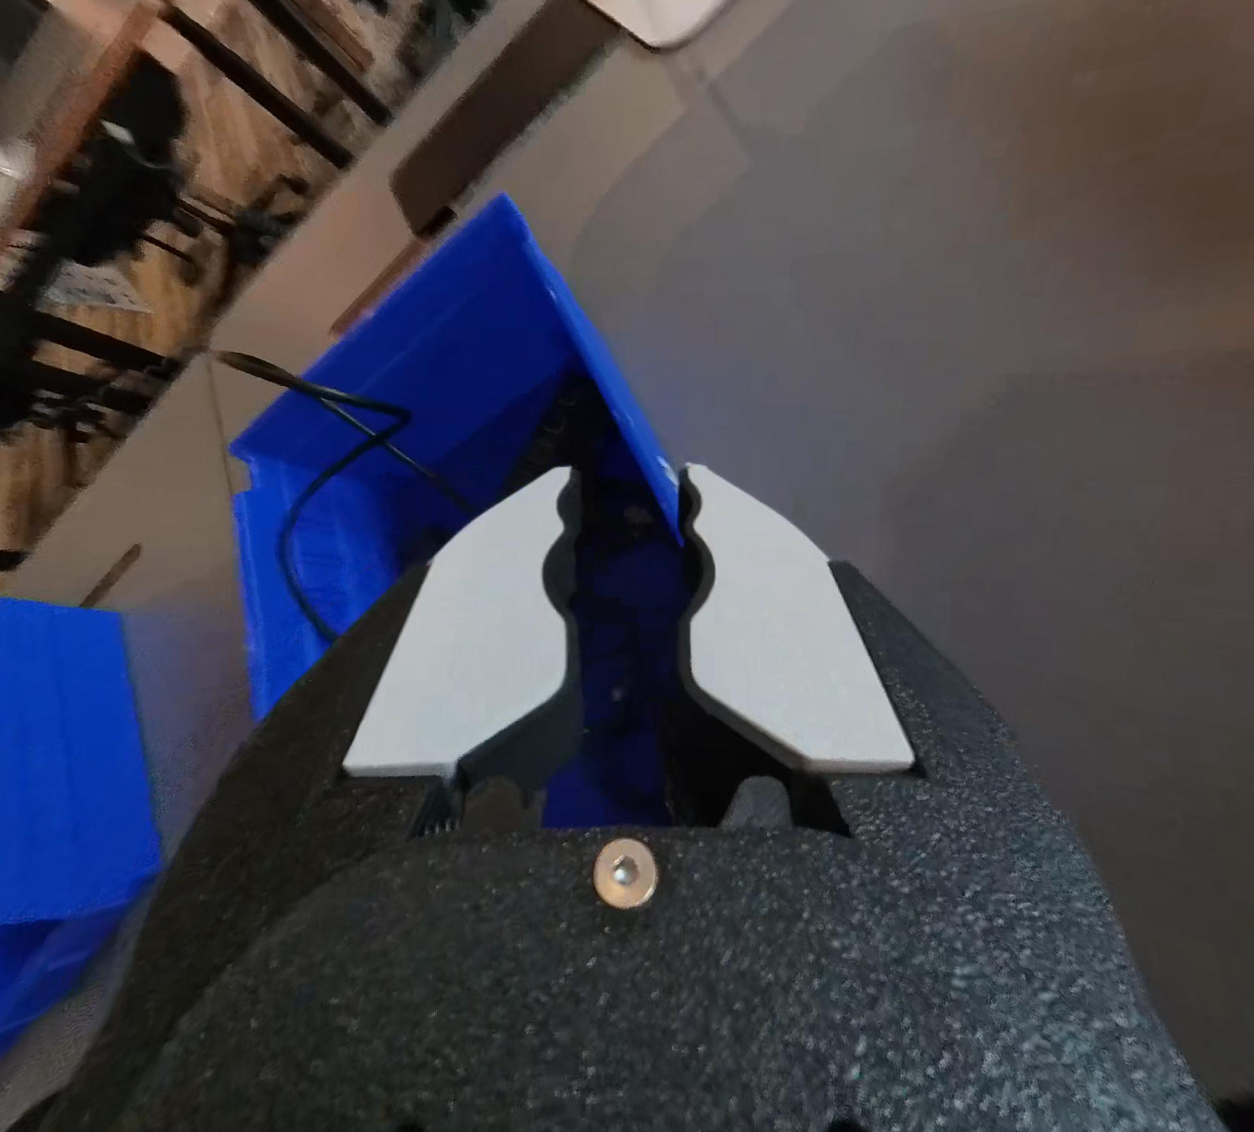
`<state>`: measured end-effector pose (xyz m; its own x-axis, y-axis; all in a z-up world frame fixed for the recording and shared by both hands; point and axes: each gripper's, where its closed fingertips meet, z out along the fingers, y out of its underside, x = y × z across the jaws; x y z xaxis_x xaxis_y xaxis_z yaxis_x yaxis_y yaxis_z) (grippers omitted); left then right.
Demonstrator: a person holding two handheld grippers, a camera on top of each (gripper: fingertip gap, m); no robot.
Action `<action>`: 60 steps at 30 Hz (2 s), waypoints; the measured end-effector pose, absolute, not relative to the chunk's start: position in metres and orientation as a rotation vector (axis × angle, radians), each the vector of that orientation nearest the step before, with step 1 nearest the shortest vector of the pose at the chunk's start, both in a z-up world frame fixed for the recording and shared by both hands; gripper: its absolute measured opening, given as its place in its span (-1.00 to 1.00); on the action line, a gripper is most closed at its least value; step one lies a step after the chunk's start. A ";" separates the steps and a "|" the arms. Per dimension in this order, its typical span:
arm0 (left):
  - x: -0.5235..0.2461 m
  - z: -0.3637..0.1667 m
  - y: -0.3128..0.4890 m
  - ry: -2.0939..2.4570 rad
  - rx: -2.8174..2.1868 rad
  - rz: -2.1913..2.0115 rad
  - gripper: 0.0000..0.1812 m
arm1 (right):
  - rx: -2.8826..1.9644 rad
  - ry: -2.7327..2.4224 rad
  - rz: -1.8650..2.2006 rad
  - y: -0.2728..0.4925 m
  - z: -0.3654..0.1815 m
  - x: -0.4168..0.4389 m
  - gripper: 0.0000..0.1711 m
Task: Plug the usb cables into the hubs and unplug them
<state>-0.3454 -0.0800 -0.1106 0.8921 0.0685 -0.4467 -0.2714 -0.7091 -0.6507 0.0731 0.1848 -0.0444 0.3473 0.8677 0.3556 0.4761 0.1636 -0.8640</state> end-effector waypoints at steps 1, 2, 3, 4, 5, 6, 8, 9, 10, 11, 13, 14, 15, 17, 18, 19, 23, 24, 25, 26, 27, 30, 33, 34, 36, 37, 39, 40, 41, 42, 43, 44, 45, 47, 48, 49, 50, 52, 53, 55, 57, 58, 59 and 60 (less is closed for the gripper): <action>-0.340 -0.121 -0.083 0.172 -2.352 0.521 -0.69 | -1.479 -1.291 0.456 0.181 -0.044 0.070 -0.21; -0.339 -0.129 -0.085 0.199 -2.398 0.511 -0.68 | -1.471 -1.293 0.493 0.176 -0.042 0.065 -0.24; -0.342 -0.132 -0.086 0.204 -2.417 0.550 -0.70 | -1.458 -1.300 0.540 0.169 -0.041 0.057 -0.25; -0.346 -0.132 -0.086 0.187 -2.430 0.586 -0.69 | -1.449 -1.314 0.588 0.161 -0.041 0.048 -0.25; -0.346 -0.133 -0.087 0.167 -2.443 0.595 -0.69 | -1.444 -1.336 0.629 0.153 -0.043 0.038 -0.25; -0.347 -0.134 -0.088 0.157 -2.453 0.596 -0.71 | -1.444 -1.370 0.658 0.145 -0.048 0.029 -0.22; -0.347 -0.136 -0.091 0.140 -2.474 0.597 -0.73 | -1.470 -1.476 0.661 0.131 -0.066 0.014 -0.15; -0.346 -0.136 -0.091 0.139 -2.473 0.584 -0.75 | -1.501 -1.536 0.636 0.126 -0.078 0.010 -0.10; -0.346 -0.137 -0.091 0.136 -2.474 0.580 -0.75 | -1.539 -1.587 0.592 0.125 -0.090 0.008 -0.07; -0.346 -0.137 -0.091 0.136 -2.474 0.580 -0.75 | -1.574 -1.619 0.538 0.126 -0.101 0.007 -0.05; -0.347 -0.136 -0.091 0.137 -2.471 0.591 -0.74 | -1.626 -1.645 0.446 0.130 -0.114 0.007 -0.05; -0.347 -0.135 -0.091 0.134 -2.471 0.598 -0.71 | -1.642 -1.651 0.433 0.130 -0.118 0.006 -0.04; -0.348 -0.135 -0.092 0.126 -2.473 0.604 -0.69 | -1.653 -1.656 0.448 0.128 -0.120 0.004 -0.05; -0.348 -0.135 -0.093 0.111 -2.480 0.605 -0.67 | -1.684 -1.674 0.469 0.123 -0.125 0.002 -0.09; -0.348 -0.135 -0.093 0.107 -2.483 0.605 -0.67 | -1.705 -1.691 0.441 0.123 -0.130 0.003 -0.10; -0.349 -0.135 -0.093 0.099 -2.485 0.603 -0.66 | -1.726 -1.712 0.389 0.125 -0.136 0.006 -0.11; -0.346 -0.138 -0.091 0.096 -2.503 0.581 -0.72 | -1.754 -1.793 0.331 0.122 -0.152 0.008 -0.24; -0.345 -0.138 -0.091 0.103 -2.504 0.587 -0.73 | -1.750 -1.798 0.333 0.121 -0.152 0.007 -0.24; -0.345 -0.138 -0.091 0.104 -2.505 0.592 -0.73 | -1.753 -1.802 0.329 0.121 -0.153 0.008 -0.23; -0.344 -0.138 -0.091 0.102 -2.510 0.588 -0.75 | -1.755 -1.806 0.318 0.120 -0.153 0.009 -0.22; -0.341 -0.138 -0.093 0.111 -2.523 0.580 -0.75 | -1.753 -1.813 0.306 0.120 -0.154 0.011 -0.20; -0.337 -0.138 -0.103 0.137 -2.556 0.582 -0.66 | -1.755 -1.853 0.291 0.116 -0.158 0.014 -0.23; -0.336 -0.139 -0.111 0.127 -2.588 0.560 -0.55 | -1.747 -1.888 0.274 0.113 -0.162 0.013 -0.22; -0.331 -0.138 -0.113 0.147 -2.582 0.531 -0.46 | -1.743 -1.894 0.274 0.112 -0.163 0.012 -0.21; -0.319 -0.137 -0.115 0.196 -2.573 0.466 -0.36 | -1.741 -1.921 0.261 0.110 -0.166 0.012 -0.21; -0.322 -0.138 -0.116 0.189 -2.587 0.495 -0.42 | -1.740 -1.924 0.262 0.109 -0.166 0.012 -0.23; -0.329 -0.154 -0.123 0.159 -2.697 0.506 -0.45 | -1.743 -1.927 0.250 0.110 -0.168 0.012 -0.25; -0.328 -0.166 -0.126 0.168 -2.764 0.471 -0.45 | -1.745 -1.929 0.250 0.110 -0.168 0.011 -0.26; -0.325 -0.176 -0.128 0.200 -2.820 0.433 -0.49 | -1.744 -1.931 0.245 0.110 -0.168 0.012 -0.26; -0.320 -0.185 -0.129 0.251 -2.864 0.391 -0.56 | -1.743 -1.932 0.236 0.110 -0.168 0.012 -0.29; -0.320 -0.189 -0.128 0.275 -2.890 0.395 -0.55 | -1.740 -1.934 0.224 0.110 -0.168 0.013 -0.31; -0.322 -0.188 -0.128 0.251 -2.905 0.431 -0.58 | -1.732 -1.940 0.203 0.111 -0.167 0.015 -0.33; -0.322 -0.189 -0.128 0.228 -2.925 0.440 -0.60 | -1.724 -1.946 0.180 0.112 -0.167 0.016 -0.35; -0.322 -0.189 -0.126 0.231 -2.925 0.452 -0.60 | -1.714 -1.952 0.140 0.115 -0.167 0.020 -0.38; -0.321 -0.189 -0.125 0.230 -2.916 0.439 -0.59 | -1.711 -1.953 0.120 0.117 -0.167 0.022 -0.40; -0.321 -0.189 -0.124 0.233 -2.905 0.426 -0.59 | -1.711 -1.952 0.098 0.120 -0.167 0.024 -0.43; -0.321 -0.189 -0.122 0.237 -2.894 0.417 -0.58 | -1.715 -1.947 0.075 0.123 -0.166 0.027 -0.46; -0.320 -0.189 -0.120 0.241 -2.883 0.412 -0.56 | -1.728 -1.937 0.039 0.129 -0.167 0.032 -0.51; -0.318 -0.189 -0.117 0.257 -2.876 0.412 -0.54 | -1.733 -1.936 0.033 0.130 -0.167 0.033 -0.52; -0.312 -0.190 -0.110 0.290 -2.858 0.403 -0.51 | -1.734 -1.937 0.043 0.131 -0.167 0.034 -0.52; -0.308 -0.190 -0.104 0.311 -2.846 0.394 -0.48 | -1.730 -1.941 0.046 0.130 -0.167 0.034 -0.52; -0.307 -0.189 -0.103 0.319 -2.844 0.398 -0.48 | -1.727 -1.945 0.042 0.130 -0.167 0.034 -0.52; -0.307 -0.189 -0.103 0.327 -2.843 0.409 -0.47 | -1.724 -1.948 0.039 0.130 -0.167 0.035 -0.52; -0.307 -0.188 -0.103 0.334 -2.840 0.418 -0.47 | -1.720 -1.953 0.039 0.130 -0.167 0.035 -0.51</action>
